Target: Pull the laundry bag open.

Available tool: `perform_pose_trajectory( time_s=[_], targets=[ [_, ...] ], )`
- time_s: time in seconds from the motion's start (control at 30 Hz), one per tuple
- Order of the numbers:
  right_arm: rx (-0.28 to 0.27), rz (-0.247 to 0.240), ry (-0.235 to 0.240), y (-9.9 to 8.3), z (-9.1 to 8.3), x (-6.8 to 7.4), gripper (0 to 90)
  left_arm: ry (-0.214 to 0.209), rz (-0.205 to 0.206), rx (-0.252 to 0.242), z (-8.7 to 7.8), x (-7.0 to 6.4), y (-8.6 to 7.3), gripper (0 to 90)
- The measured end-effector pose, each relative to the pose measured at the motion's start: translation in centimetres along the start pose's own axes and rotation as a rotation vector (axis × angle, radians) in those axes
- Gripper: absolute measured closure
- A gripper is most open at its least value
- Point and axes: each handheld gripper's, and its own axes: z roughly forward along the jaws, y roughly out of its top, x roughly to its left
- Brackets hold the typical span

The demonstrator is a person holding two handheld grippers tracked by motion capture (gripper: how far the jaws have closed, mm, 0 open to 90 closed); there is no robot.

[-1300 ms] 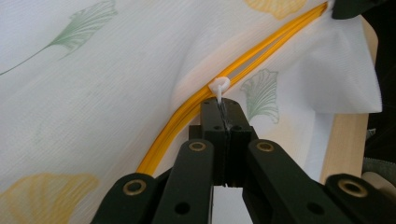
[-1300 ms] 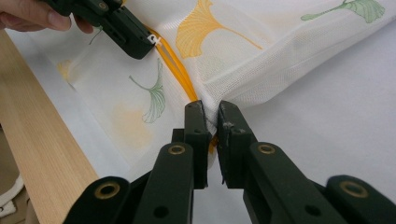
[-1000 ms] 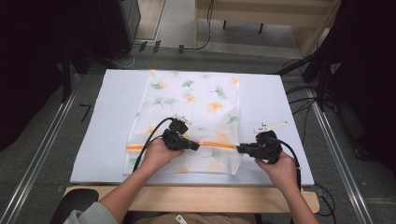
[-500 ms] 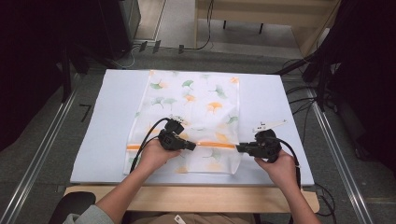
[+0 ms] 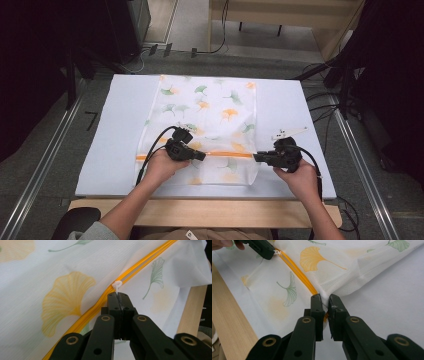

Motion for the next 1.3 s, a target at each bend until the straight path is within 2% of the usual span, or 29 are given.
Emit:
perform_pose_trajectory(
  time_s=[0.07, 0.17, 0.2, 0.27, 0.33, 0.83, 1.0, 1.1, 1.3],
  targets=[
    [0.002, 0.0, -0.003, 0.1, 0.0, -0.1, 85.0, 0.002, 0.003, 0.002, -0.2, 0.2, -0.1, 90.0],
    [0.002, 0.001, -0.003, 0.1, 0.0, -0.2, 85.1, 0.014, -0.014, -0.006, -0.7, 0.4, -0.3, 90.0],
    [0.0, 0.001, -0.003, 0.2, 0.0, -0.2, 85.1, 0.031, -0.016, -0.003, -1.0, 0.7, -0.5, 90.0],
    [0.002, 0.003, -0.003, 0.2, 0.0, -0.3, 85.0, 0.037, -0.013, 0.003, -1.2, 0.8, -0.6, 90.0],
    [0.001, 0.002, -0.001, 0.3, 0.0, -0.4, 85.0, 0.033, -0.033, -0.004, -1.6, 1.2, -0.8, 90.0],
    [0.002, 0.008, -0.002, 0.4, 0.1, -0.4, 85.1, 0.033, -0.03, 0.006, -1.4, 1.1, -0.8, 90.0],
    [0.001, 0.001, 0.001, 0.4, 0.1, -0.4, 85.1, 0.058, -0.013, 0.018, -1.2, 0.9, -0.8, 90.0],
    [0.001, 0.001, 0.001, 0.4, 0.1, -0.4, 85.1, 0.06, -0.017, 0.028, -0.9, 0.9, -0.9, 90.0],
    [0.005, -0.006, 0.0, 0.5, 0.2, -0.2, 85.1, 0.094, -0.017, 0.039, -1.1, 0.9, -1.2, 90.0]
  ],
)
